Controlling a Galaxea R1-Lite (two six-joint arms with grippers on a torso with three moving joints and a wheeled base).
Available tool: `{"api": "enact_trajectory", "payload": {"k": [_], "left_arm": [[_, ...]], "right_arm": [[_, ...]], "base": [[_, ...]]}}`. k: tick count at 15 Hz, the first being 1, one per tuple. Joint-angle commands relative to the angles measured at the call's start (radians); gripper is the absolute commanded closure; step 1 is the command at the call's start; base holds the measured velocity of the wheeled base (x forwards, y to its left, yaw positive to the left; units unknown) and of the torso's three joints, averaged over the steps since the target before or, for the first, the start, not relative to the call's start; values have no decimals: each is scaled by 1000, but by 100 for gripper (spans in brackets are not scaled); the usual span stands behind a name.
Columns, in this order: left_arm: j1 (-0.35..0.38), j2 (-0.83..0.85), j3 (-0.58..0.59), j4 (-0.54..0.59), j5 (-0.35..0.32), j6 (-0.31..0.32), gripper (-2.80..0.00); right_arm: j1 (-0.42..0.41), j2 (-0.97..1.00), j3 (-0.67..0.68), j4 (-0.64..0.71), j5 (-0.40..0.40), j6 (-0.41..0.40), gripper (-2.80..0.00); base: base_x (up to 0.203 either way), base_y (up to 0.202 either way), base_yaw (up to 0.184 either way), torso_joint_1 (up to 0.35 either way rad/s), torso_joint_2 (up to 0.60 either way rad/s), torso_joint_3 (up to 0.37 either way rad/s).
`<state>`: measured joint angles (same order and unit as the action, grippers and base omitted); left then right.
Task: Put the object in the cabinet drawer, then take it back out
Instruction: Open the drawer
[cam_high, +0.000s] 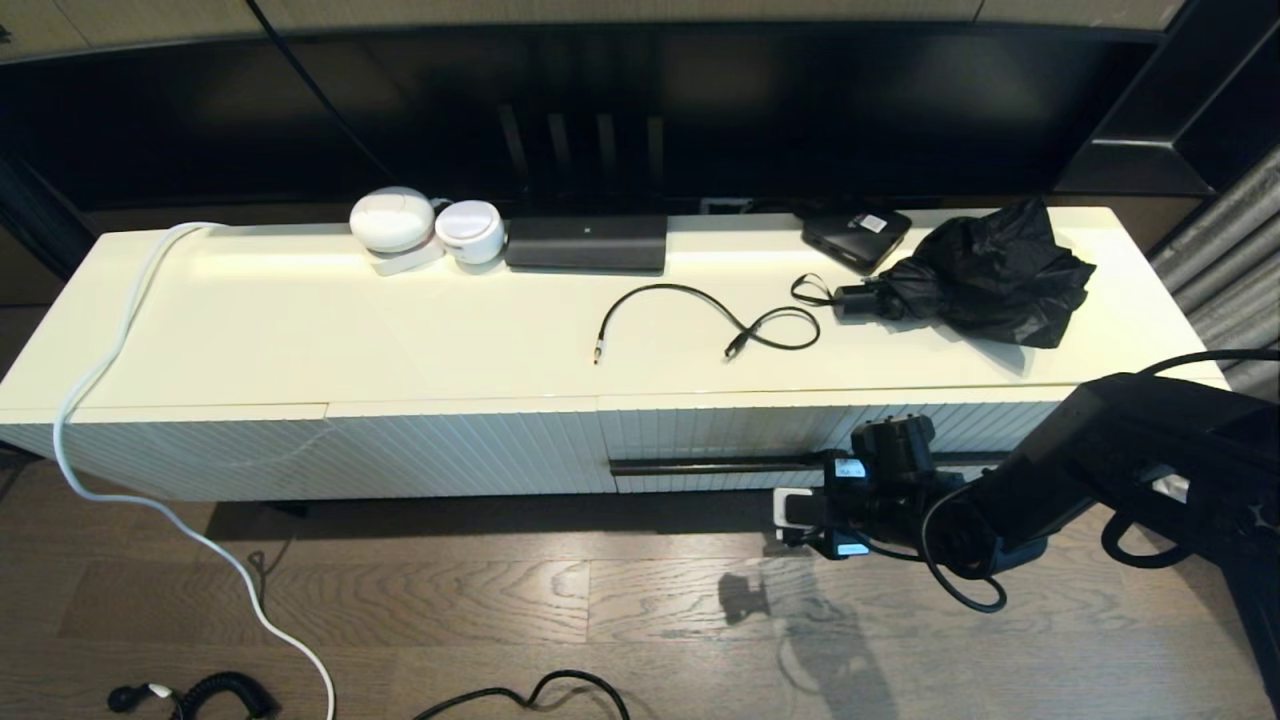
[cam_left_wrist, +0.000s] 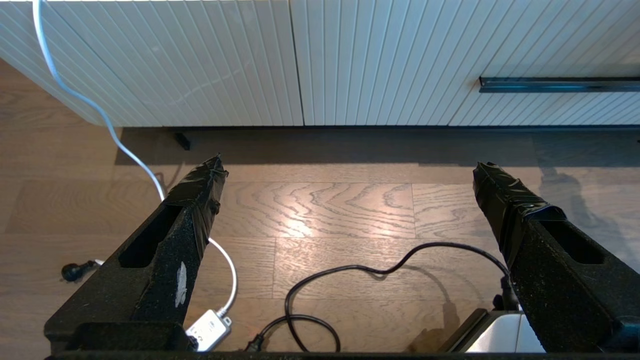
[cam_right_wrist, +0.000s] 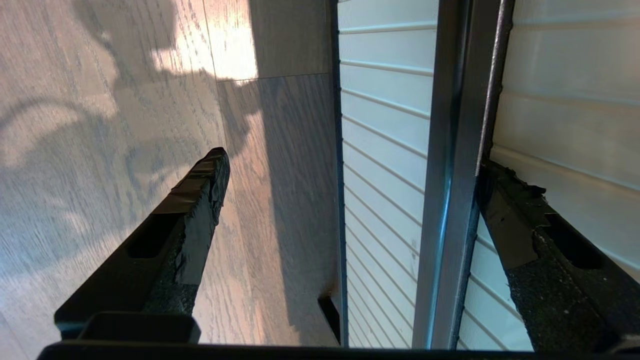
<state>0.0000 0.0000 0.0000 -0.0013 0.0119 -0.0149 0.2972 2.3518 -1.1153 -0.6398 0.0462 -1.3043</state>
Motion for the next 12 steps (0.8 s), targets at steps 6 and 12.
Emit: {"api": "enact_trajectory", "payload": {"k": [6,12], "left_arm": [[0,0,0,0,0,0,-280],[0,0,0,0,0,0,-280]], "right_arm": [[2,-22,63,-8,1,-9,-280],[2,-38,112,-10,0,-10,-280]], "base": [[0,0,0,0,0,0],[0,0,0,0,0,0]]}}
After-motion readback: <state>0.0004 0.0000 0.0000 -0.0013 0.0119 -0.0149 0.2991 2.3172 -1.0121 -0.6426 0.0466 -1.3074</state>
